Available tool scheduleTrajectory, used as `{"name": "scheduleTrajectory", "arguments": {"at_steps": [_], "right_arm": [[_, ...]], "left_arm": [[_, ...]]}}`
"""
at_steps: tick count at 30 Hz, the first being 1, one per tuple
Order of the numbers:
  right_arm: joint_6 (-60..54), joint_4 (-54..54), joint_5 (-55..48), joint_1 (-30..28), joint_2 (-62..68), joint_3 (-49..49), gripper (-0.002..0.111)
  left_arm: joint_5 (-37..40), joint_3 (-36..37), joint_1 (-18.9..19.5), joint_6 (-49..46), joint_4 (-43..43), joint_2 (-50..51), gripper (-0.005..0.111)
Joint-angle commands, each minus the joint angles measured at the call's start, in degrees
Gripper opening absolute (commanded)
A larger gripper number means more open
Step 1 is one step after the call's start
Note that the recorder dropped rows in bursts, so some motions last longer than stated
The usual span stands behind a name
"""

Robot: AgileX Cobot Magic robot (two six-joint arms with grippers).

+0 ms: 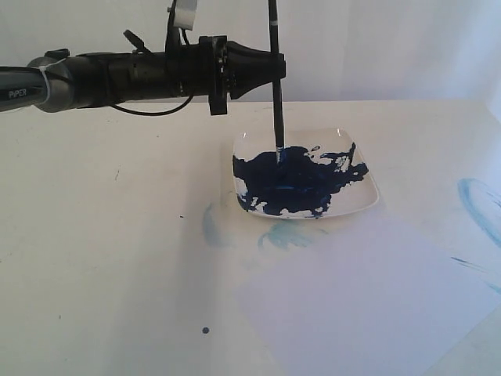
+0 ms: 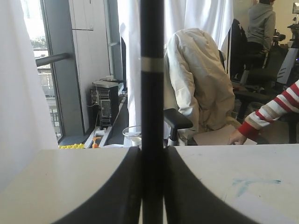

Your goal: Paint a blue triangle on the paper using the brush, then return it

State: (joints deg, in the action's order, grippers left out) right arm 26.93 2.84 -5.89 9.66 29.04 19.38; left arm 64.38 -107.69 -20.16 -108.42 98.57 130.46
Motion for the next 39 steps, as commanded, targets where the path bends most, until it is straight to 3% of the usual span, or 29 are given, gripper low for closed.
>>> {"name": "scheduleTrajectory", "arguments": {"at_steps": [1, 6, 13, 19, 26, 32, 39], "right_arm": [[-8.7, 0.0, -8.7, 0.1, 10.6, 10.6, 0.0], [-14.5, 2.5, -16.0, 0.1, 12.8, 15.0, 0.0], [-40.5, 28.6, -24.5, 0.0, 11.3, 15.6, 0.0], [-41.3, 26.8, -26.5, -1.0, 15.6, 18.3, 0.0], [-45.0, 26.7, -32.2, -9.4, 26.3, 19.9, 0.0], [-64.6, 43.7, -37.3, -18.6, 37.2, 18.2, 0.0], [-68.7, 44.3, -40.3, -24.7, 45.0, 19.7, 0.0]], "left_arm": [[5.6, 0.0, 0.0, 1.1, 1.4, -0.1, 0.0], [5.6, 0.0, 0.0, 0.4, 1.4, -0.4, 0.0], [5.6, -0.4, 0.0, 0.1, 1.4, -2.6, 0.0], [5.6, -0.4, 0.0, -0.4, 1.4, -3.8, 0.0], [5.6, -0.1, 0.1, -0.9, 1.4, -3.0, 0.0], [5.6, 0.3, 0.1, 0.5, 0.6, -2.8, 0.0], [5.6, 0.3, -0.1, 4.0, 0.7, -5.9, 0.0]]}}
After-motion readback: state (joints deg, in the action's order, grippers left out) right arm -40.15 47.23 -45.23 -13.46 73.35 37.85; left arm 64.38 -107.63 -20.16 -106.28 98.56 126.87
